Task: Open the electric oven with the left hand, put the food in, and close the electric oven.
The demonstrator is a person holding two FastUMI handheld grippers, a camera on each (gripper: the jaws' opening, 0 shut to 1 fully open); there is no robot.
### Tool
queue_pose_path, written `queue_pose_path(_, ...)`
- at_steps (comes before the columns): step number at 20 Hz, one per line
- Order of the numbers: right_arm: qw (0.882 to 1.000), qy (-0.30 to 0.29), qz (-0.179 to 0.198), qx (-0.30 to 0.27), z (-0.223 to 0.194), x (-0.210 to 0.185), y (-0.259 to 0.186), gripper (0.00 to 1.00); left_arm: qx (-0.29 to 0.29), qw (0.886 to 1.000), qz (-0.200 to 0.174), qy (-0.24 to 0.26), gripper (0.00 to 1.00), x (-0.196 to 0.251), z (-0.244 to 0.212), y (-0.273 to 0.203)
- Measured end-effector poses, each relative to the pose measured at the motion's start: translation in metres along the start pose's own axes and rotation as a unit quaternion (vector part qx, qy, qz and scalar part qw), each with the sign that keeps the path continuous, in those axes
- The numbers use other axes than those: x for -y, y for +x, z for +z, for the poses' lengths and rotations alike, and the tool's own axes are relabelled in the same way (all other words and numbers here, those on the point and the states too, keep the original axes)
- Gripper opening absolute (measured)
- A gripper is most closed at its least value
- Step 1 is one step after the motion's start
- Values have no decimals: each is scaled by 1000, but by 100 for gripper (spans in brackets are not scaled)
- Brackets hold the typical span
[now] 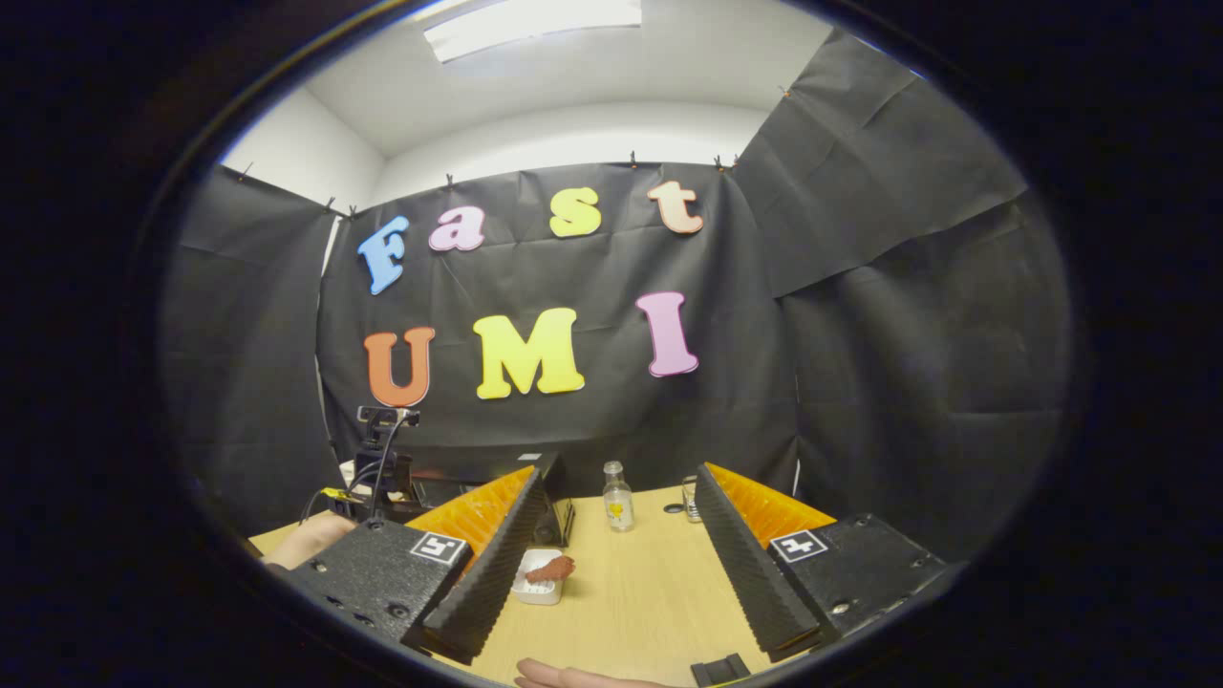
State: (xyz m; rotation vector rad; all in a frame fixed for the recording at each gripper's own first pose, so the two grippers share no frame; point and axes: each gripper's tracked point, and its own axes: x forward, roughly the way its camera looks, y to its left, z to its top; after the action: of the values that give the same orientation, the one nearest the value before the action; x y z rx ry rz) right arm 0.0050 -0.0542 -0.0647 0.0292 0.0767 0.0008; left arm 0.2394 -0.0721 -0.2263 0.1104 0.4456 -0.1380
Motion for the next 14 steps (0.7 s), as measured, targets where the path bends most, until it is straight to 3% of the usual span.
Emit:
queue_pose_path(1,1000,0,2,0,1,0,-1,100,4,1000,1,1,99,0,-6,-3)
queue_pose_path(8,1000,11,5,4,0,0,-1,96,-1,1000,3,1,98,2,-53,-19)
queue_pose_path(9,1000,15,8,1,-2,-2,-1,96,-4,1000,3,1,89,1,-62,-21)
queue_pose_path(10,1000,17,12,-2,-5,-4,-1,96,-12,1000,3,2,98,1,-72,-22)
queue_pose_path(14,1000,11,12,-4,-9,-6,1,96,-64,998,3,-12,96,-1,-118,-21)
